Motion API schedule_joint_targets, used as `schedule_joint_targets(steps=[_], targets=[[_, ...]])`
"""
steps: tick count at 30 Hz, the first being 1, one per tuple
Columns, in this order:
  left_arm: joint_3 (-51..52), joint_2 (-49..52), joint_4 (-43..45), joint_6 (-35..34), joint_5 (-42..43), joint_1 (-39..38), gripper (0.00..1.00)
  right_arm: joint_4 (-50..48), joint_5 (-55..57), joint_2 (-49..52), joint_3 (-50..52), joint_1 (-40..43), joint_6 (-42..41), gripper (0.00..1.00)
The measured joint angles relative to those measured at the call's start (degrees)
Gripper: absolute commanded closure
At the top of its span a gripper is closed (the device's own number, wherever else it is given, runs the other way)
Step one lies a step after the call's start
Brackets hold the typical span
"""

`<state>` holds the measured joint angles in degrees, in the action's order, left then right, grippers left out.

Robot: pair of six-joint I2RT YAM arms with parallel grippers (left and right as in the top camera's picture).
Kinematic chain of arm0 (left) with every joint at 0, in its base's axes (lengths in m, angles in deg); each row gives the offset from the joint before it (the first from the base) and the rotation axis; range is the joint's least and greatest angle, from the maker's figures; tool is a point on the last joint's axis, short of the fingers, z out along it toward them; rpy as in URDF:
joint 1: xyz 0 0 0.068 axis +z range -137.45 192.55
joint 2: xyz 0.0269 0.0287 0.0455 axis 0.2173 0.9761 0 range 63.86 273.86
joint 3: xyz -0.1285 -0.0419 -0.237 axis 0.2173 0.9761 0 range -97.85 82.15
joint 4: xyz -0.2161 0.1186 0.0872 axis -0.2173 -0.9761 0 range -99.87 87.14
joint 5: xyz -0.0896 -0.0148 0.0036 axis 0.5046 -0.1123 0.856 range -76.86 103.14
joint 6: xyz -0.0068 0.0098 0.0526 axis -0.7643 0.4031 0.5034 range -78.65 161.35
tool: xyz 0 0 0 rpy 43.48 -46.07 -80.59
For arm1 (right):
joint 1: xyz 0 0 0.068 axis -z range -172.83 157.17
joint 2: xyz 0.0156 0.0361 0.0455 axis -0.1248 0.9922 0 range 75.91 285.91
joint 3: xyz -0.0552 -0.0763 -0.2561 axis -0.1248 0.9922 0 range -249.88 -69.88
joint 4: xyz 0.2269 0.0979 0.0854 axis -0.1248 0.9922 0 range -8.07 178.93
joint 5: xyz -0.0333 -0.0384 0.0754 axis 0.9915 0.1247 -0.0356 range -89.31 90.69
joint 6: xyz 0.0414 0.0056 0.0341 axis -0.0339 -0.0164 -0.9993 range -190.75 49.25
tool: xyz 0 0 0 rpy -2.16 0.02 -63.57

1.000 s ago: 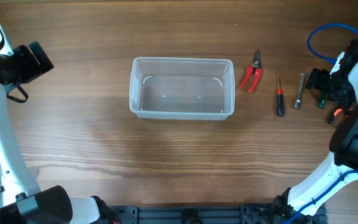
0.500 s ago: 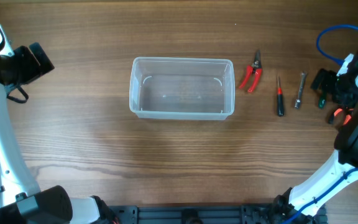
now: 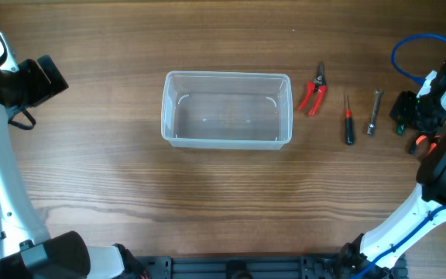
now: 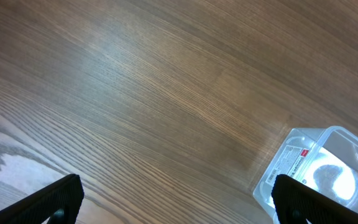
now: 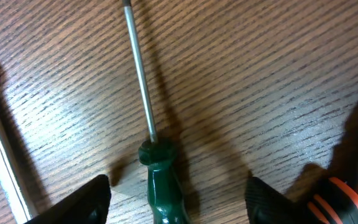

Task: Pack container
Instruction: 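Grasp the green-handled screwdriver with the right gripper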

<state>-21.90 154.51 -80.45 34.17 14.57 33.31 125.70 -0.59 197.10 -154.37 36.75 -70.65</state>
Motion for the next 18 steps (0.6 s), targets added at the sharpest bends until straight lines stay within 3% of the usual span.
schedule_joint_targets(steps=[2, 6, 11, 15, 18], targets=[[0.0, 0.0, 0.0, 0.0, 0.0, 0.0, 0.0, 0.15, -0.02, 0.0, 0.0, 0.0, -0.09, 0.66], [0.0, 0.0, 0.0, 0.0, 0.0, 0.0, 0.0, 0.33, -0.02, 0.07, 0.0, 0.0, -0.02, 0.73], [0.0, 0.0, -0.02, 0.0, 0.0, 0.0, 0.0, 0.37, -0.02, 0.09, 0.0, 0.0, 0.0, 0.81], [0.0, 0.0, -0.2, 0.42, 0.26, 0.0, 0.0, 0.48, -0.04, 0.09, 0.0, 0.0, 0.0, 0.82], [0.0, 0.0, -1.66, 5.16, 3.85, 0.0, 0.0, 0.48, -0.04, 0.09, 0.0, 0.0, 0.0, 0.82]])
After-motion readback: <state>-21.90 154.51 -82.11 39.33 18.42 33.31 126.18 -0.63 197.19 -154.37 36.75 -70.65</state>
